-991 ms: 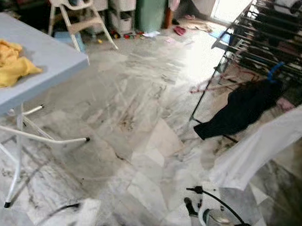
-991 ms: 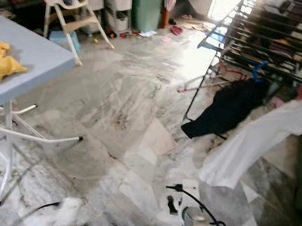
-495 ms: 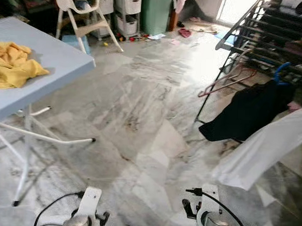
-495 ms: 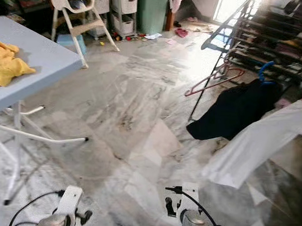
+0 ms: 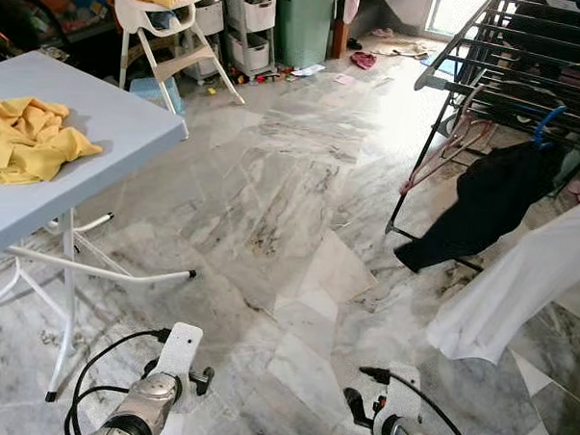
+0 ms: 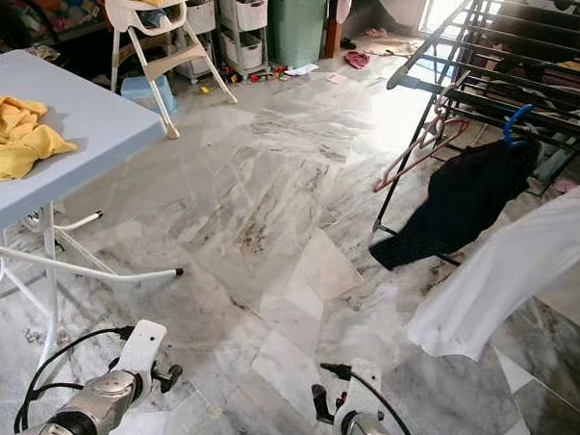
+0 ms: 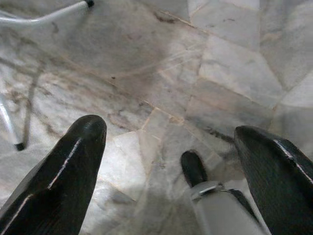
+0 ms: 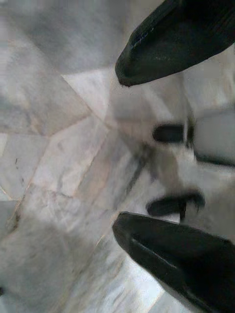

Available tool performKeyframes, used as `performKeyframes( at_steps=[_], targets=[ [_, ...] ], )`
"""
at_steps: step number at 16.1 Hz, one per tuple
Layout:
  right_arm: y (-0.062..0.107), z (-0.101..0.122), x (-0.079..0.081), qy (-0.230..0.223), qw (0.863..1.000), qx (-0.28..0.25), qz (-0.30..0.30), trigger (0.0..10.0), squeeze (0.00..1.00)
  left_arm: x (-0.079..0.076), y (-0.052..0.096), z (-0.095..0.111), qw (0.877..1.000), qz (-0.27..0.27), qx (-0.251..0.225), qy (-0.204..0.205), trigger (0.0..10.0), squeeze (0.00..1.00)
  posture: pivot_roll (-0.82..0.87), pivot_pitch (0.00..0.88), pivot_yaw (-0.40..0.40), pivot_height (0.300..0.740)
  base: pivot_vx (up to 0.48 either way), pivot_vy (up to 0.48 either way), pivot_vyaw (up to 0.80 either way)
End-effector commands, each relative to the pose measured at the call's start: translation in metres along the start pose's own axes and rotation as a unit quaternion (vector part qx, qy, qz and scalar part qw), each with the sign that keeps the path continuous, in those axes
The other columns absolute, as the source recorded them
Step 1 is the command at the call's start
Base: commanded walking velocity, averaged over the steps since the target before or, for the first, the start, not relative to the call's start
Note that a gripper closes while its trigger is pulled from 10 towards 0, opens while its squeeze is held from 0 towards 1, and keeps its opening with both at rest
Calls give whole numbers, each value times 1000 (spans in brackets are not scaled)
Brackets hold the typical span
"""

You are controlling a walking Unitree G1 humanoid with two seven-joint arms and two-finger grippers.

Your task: Hang hanger

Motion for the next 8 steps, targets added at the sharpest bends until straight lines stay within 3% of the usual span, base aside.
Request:
performKeyframes(
  at_steps=[1, 3, 5, 6, 7, 8],
  targets=[
    [0, 7, -2, 35, 999, -24, 7, 10000, 0, 0, 0, 7, 1000, -9, -20, 18, 10000, 0, -83, 18, 24, 740, 0, 0, 0],
    [1, 22, -11, 64, 996, -65, -12, 10000, 0, 3, 0, 20, 998, -19, -57, 21, 10000, 0, -71, 22, 5, 740, 0, 0, 0],
    [3, 42, -18, 65, 991, -115, -2, 10000, 0, 9, 3, 26, 994, -30, -100, 31, 10000, 0, -52, 20, -10, 740, 0, 0, 0],
    [5, 48, -23, 48, 990, -134, -7, 10000, 0, 10, 5, 26, 993, -36, -112, 19, 10000, 0, -48, 19, -13, 740, 0, 0, 0],
    [9, 56, -27, 19, 985, -172, 2, 10000, 0, 13, 8, 27, 988, -39, -142, 35, 10000, 0, -34, 23, -21, 740, 0, 0, 0],
    [13, 67, -28, 12, 978, -210, 3, 10000, 0, 20, 15, 40, 977, -27, -210, 15, 10000, 0, -33, 29, -23, 740, 0, 0, 0]
  ],
)
Point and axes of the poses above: a point about 5 cm out from each wrist's last joint towards the gripper, its own y axis pointing back from the gripper into the wrist, its own z axis along the axis of the wrist's last joint, x = y × z, the point moved 1 cm from there along -y, pointing out of the wrist towards the gripper, and after that the axes turned 1 degree about y, right-handed, at the moved point
